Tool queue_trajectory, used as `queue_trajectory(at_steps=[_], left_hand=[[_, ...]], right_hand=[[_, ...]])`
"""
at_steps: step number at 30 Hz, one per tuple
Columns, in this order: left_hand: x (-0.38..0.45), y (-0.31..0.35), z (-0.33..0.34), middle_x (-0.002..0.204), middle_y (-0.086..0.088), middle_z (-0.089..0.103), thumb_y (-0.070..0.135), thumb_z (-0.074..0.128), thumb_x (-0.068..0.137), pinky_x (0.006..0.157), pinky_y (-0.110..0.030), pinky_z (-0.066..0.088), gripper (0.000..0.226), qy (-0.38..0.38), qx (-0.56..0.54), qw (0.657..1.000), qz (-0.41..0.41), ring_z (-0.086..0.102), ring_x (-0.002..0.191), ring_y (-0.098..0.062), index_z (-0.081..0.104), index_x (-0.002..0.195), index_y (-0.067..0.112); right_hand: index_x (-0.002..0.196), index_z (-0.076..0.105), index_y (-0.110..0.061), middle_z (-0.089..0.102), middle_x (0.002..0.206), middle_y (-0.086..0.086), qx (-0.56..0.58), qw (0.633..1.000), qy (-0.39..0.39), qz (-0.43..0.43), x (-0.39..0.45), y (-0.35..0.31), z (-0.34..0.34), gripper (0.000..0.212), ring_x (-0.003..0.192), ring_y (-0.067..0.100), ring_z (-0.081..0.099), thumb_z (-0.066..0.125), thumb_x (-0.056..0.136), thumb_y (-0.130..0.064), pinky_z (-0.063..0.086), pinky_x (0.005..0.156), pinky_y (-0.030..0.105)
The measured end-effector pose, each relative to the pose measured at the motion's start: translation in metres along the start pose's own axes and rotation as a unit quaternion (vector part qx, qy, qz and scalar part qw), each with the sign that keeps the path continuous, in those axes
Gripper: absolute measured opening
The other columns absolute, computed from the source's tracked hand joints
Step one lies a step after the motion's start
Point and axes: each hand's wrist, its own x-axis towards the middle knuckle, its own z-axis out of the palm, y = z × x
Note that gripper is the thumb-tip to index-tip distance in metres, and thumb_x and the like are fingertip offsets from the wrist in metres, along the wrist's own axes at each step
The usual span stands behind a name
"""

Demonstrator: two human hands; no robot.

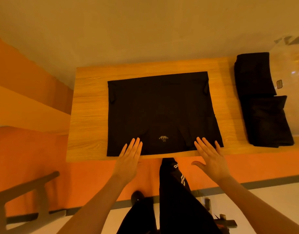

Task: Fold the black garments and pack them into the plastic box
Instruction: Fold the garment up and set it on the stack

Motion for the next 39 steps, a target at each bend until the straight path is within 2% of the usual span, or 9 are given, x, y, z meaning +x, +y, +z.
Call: queue_trajectory(at_steps=[2, 5, 14, 17, 21, 26, 31, 35, 39], left_hand=[[-0.004, -0.001, -0.001, 0.129, -0.011, 0.057, 0.007, 0.087, 0.043, 0.096, -0.042, 0.037, 0.094, 0.021, -0.004, 1.0, 0.0, 0.042, 0.124, -0.022, 0.045, 0.127, 0.008], [-0.008, -0.007, -0.002, 0.121, -0.008, 0.063, -0.001, 0.086, 0.041, 0.091, -0.039, 0.047, 0.082, 0.041, -0.004, 0.999, 0.008, 0.058, 0.114, -0.023, 0.061, 0.118, 0.009], [-0.02, -0.009, -0.014, 0.101, -0.001, 0.072, -0.002, 0.086, 0.044, 0.073, -0.027, 0.056, 0.057, 0.071, -0.073, 0.995, 0.012, 0.068, 0.093, -0.013, 0.074, 0.096, 0.017], [-0.018, -0.019, -0.033, 0.094, -0.001, 0.073, -0.003, 0.08, 0.061, 0.075, -0.031, 0.056, 0.041, 0.075, -0.146, 0.986, -0.013, 0.07, 0.086, -0.015, 0.073, 0.097, 0.016], [0.003, -0.047, -0.068, 0.103, -0.006, 0.07, 0.011, 0.058, 0.089, 0.077, -0.025, 0.048, 0.02, 0.013, -0.304, 0.946, -0.116, 0.066, 0.089, -0.02, 0.067, 0.107, 0.01], [0.062, -0.085, -0.128, 0.099, -0.002, 0.061, 0.011, 0.054, 0.092, 0.062, -0.011, 0.039, 0.018, -0.052, -0.393, 0.907, -0.14, 0.057, 0.091, -0.013, 0.064, 0.106, 0.01], [0.121, -0.125, -0.16, 0.098, -0.004, 0.062, 0.013, 0.049, 0.095, 0.073, -0.028, 0.045, 0.016, -0.097, -0.453, 0.864, -0.195, 0.059, 0.085, -0.015, 0.061, 0.105, 0.01], [0.152, -0.144, -0.149, 0.102, -0.006, 0.062, 0.017, 0.055, 0.092, 0.074, -0.03, 0.045, 0.018, -0.063, -0.476, 0.839, -0.255, 0.06, 0.095, -0.021, 0.063, 0.106, 0.011], [0.165, -0.147, -0.118, 0.112, -0.016, 0.062, 0.024, 0.057, 0.091, 0.077, -0.033, 0.044, 0.03, 0.034, -0.505, 0.778, -0.371, 0.058, 0.103, -0.03, 0.06, 0.112, 0.003]], right_hand=[[0.134, 0.041, -0.021, 0.049, 0.136, 0.003, 0.009, 1.0, 0.015, 0.001, -0.001, -0.001, -0.002, 0.063, 0.138, 0.015, 0.025, 0.012, 0.093, -0.059, -0.003, 0.115, 0.043], [0.116, 0.063, -0.018, 0.063, 0.122, 0.003, -0.001, 0.999, 0.047, -0.002, 0.002, -0.003, -0.004, 0.061, 0.119, 0.023, 0.055, 0.016, 0.096, -0.051, 0.003, 0.113, 0.049], [0.09, 0.075, -0.016, 0.072, 0.099, 0.003, 0.002, 0.987, 0.152, -0.057, -0.008, -0.001, -0.006, 0.023, 0.094, 0.02, 0.069, 0.056, 0.078, -0.012, 0.017, 0.109, 0.045], [0.088, 0.074, -0.009, 0.073, 0.089, 0.009, 0.071, 0.991, 0.101, -0.045, -0.002, 0.002, -0.025, 0.025, 0.086, 0.023, 0.071, 0.074, 0.068, 0.007, 0.029, 0.109, 0.039], [0.12, 0.059, -0.003, 0.063, 0.117, 0.014, 0.209, 0.977, 0.024, 0.031, 0.015, 0.002, -0.071, 0.029, 0.113, 0.026, 0.058, 0.05, 0.092, -0.003, 0.038, 0.096, 0.024], [0.117, 0.061, -0.007, 0.062, 0.117, 0.009, 0.269, 0.963, 0.009, 0.023, 0.081, 0.02, -0.129, 0.027, 0.109, 0.02, 0.056, 0.05, 0.093, -0.011, 0.037, 0.088, 0.021], [0.113, 0.063, -0.009, 0.059, 0.106, 0.001, 0.236, 0.969, -0.072, -0.006, 0.173, 0.041, -0.175, 0.025, 0.102, 0.013, 0.052, 0.053, 0.092, -0.019, 0.036, 0.087, 0.023], [0.109, 0.065, -0.008, 0.063, 0.112, 0.008, 0.218, 0.972, -0.081, 0.014, 0.228, 0.055, -0.177, 0.024, 0.103, 0.019, 0.054, 0.056, 0.09, -0.022, 0.037, 0.084, 0.027], [0.11, 0.064, -0.011, 0.063, 0.11, 0.008, 0.206, 0.975, -0.054, 0.062, 0.249, 0.06, -0.16, 0.026, 0.095, 0.018, 0.054, 0.055, 0.091, -0.026, 0.038, 0.077, 0.027]])
